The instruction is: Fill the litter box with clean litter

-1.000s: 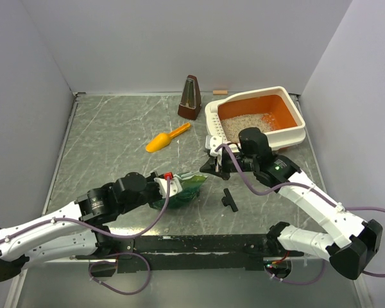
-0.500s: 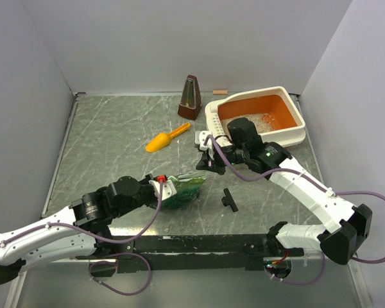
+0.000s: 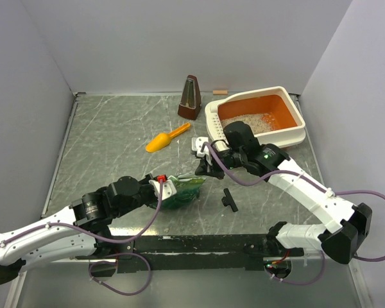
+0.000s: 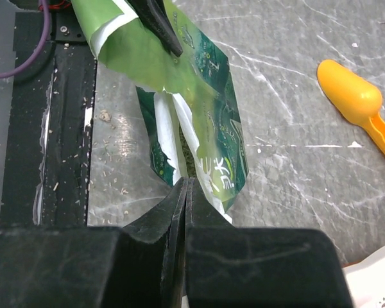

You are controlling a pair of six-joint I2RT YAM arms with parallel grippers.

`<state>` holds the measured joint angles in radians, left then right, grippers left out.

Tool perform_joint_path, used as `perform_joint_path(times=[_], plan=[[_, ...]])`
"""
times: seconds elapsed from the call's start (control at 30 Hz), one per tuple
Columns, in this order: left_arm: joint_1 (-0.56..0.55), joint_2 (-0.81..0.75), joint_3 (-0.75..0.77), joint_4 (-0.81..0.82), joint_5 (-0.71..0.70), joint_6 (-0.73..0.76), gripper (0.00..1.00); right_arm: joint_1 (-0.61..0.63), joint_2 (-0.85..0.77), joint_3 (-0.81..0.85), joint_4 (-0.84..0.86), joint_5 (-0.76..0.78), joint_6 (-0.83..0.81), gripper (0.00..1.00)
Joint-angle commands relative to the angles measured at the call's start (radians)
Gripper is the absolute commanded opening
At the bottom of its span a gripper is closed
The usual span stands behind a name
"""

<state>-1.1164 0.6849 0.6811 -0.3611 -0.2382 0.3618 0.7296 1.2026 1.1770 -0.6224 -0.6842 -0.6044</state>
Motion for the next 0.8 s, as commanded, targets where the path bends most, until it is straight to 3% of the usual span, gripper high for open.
perform_joint_path(times=[0.0,0.47,0.77], plan=[[-0.005,-0.013,0.026,0.065,-0.038,-0.001,0.01,0.016,0.015,0.026,0.01,0.002,-0.026,0.0],[-0.005,-0.028,0.029,0.071,-0.03,-0.004,0.01,0.033,0.087,0.059,-0.011,0.028,-0.049,0.0],[-0.003,-0.004,0.054,0.074,-0.042,-0.004,0.01,0.086,0.235,0.145,-0.097,0.057,-0.086,0.0]])
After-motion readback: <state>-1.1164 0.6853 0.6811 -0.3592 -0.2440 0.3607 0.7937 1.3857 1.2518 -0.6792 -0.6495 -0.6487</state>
